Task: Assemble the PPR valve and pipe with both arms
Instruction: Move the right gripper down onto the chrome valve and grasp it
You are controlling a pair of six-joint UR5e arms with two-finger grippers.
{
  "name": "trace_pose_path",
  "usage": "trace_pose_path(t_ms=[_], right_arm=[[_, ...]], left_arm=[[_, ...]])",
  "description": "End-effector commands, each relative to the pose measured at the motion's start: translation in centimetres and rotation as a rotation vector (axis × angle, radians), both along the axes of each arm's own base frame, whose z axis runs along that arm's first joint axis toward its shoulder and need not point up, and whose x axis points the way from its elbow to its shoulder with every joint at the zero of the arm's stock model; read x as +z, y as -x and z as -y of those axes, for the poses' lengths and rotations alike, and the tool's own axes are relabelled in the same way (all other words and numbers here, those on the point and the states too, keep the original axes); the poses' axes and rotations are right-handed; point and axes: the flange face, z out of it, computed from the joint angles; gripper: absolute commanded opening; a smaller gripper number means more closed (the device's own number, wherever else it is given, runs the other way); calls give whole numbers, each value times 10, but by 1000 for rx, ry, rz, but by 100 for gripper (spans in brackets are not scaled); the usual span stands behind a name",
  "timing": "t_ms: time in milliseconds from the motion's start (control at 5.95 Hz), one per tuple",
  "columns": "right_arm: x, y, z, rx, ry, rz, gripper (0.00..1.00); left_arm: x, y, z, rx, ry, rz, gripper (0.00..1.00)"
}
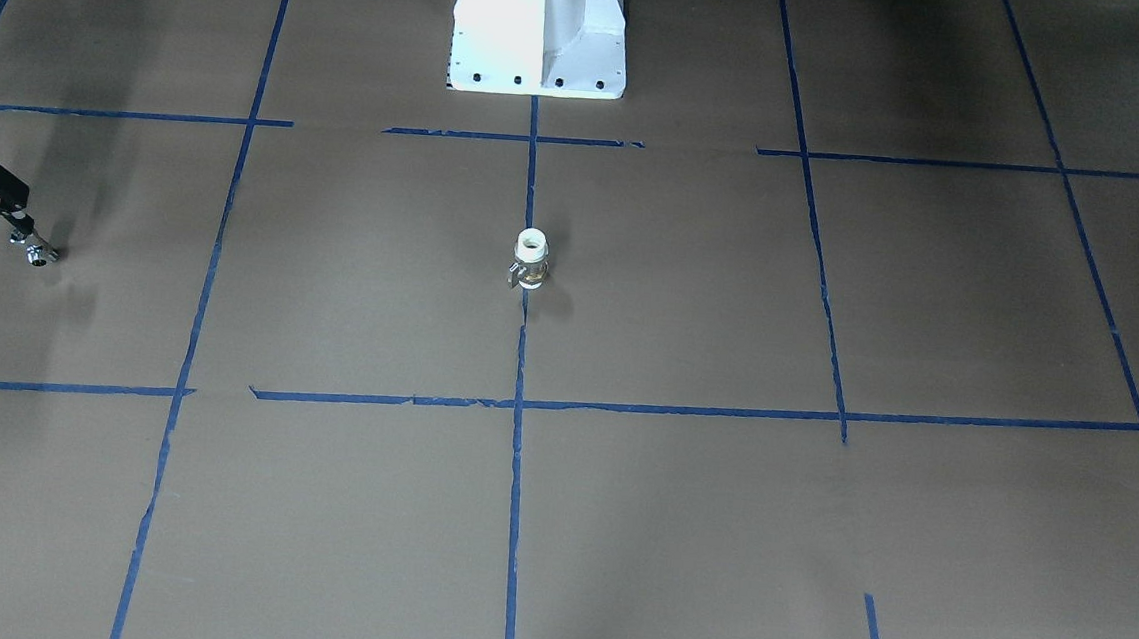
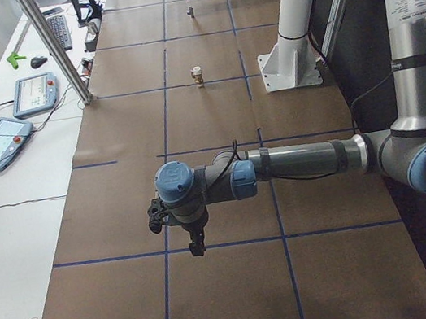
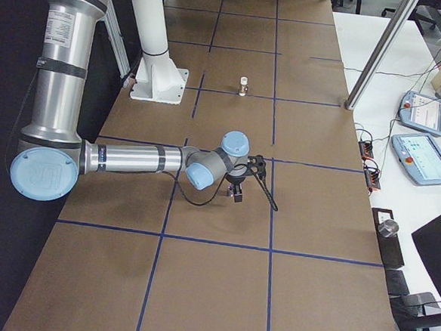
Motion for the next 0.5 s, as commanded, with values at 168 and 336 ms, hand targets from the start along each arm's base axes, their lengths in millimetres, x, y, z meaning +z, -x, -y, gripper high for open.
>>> trace_pose_path(t_ms=[168,336], right_arm=[[11,18,-9,-34,2,-27,100],[7,23,-6,-38,-5,-23,80]], left_arm=[[-1,0,1,-1,-1,0,100],[-1,0,1,-1,-2,0,100]])
